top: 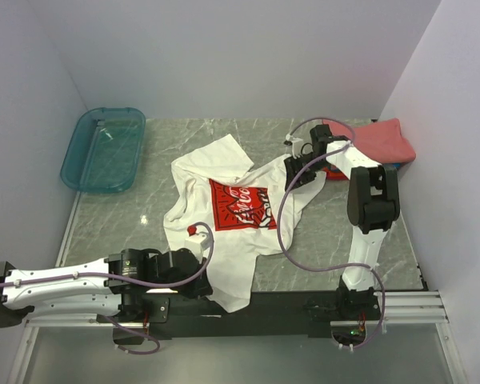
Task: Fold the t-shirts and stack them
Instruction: Flatten the tshirt out
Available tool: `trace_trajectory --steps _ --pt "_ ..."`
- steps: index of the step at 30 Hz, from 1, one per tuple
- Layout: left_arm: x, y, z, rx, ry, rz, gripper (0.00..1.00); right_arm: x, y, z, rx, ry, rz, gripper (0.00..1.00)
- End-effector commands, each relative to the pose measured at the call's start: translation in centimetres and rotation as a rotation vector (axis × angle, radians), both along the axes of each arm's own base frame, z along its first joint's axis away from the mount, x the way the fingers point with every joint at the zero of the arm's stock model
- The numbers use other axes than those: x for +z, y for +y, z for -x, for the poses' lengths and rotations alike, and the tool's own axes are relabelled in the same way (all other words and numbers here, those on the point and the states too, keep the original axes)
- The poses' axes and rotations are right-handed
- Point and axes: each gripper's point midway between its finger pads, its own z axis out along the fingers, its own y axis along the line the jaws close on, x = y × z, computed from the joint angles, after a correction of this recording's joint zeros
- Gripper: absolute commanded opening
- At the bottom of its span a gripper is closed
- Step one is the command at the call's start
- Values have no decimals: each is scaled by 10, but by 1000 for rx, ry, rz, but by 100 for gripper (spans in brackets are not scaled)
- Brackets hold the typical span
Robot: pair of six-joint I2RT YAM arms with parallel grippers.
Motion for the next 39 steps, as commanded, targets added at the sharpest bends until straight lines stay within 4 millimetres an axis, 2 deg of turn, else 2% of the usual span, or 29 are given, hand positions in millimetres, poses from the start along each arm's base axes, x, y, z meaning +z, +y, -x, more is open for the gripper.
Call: trace_trajectory --steps 1,4,5,6,7,8,9,10,11,12,13,14,15,16,17,18,19,21,22,23,25,27,32,39 --pt "5 -6 1 -7 -3 41 0 8 3 -19 -49 -25 4 50" --pt "4 -6 2 -11 1 33 0 3 2 -24 -73 -32 33 49" --pt "4 -6 2 -13 1 36 0 3 1 -24 -75 -34 37 45" --pt "4 -7 2 -14 1 37 0 4 1 -23 -71 -38 39 38" --pt "5 -6 3 -17 3 41 0 5 1 -20 -68 -31 41 21" --pt "7 -7 3 -18 2 48 0 7 0 -16 -63 -31 44 13" --pt "8 -7 3 -20 4 53 0 19 -3 -13 -57 -53 43 6" --pt "10 -6 4 -22 5 57 0 20 -6 -4 -53 -47 48 0" --pt "11 -6 4 -25 5 62 0 25 -10 2 -52 -55 50 0" --pt "15 -7 6 -32 8 70 0 45 -20 6 -56 -113 60 0" --pt "17 -7 7 -38 12 82 0 41 -29 23 -61 -86 78 0" --pt "20 -7 9 -47 16 92 0 44 -37 32 -66 -92 95 0" --pt "25 -10 15 -75 35 111 0 59 -58 38 -87 -144 144 0" --pt "27 -8 15 -78 32 107 1 50 -69 61 -86 -99 171 0" --pt "35 -9 18 -95 37 118 0 60 -78 72 -71 -144 203 0" --pt "38 -8 20 -108 41 117 1 59 -96 82 -101 -138 230 0" --pt "37 -5 22 -116 45 99 0 47 -115 105 -132 -79 263 0" --pt "44 -7 26 -147 51 109 0 47 -135 130 -132 -80 306 0" --pt "43 -7 27 -156 55 104 0 33 -151 150 -165 -28 342 0" --pt "44 -9 28 -166 53 102 0 35 -158 158 -154 -53 366 0" --pt "41 -9 30 -183 66 80 1 24 -171 183 -183 -11 396 0" --pt "42 -9 31 -188 67 76 1 20 -180 197 -192 -14 431 0" --pt "50 -6 35 -185 90 90 0 19 -214 220 -239 -12 533 0" --pt "62 -6 47 -205 153 127 1 11 -215 255 -190 67 544 0"
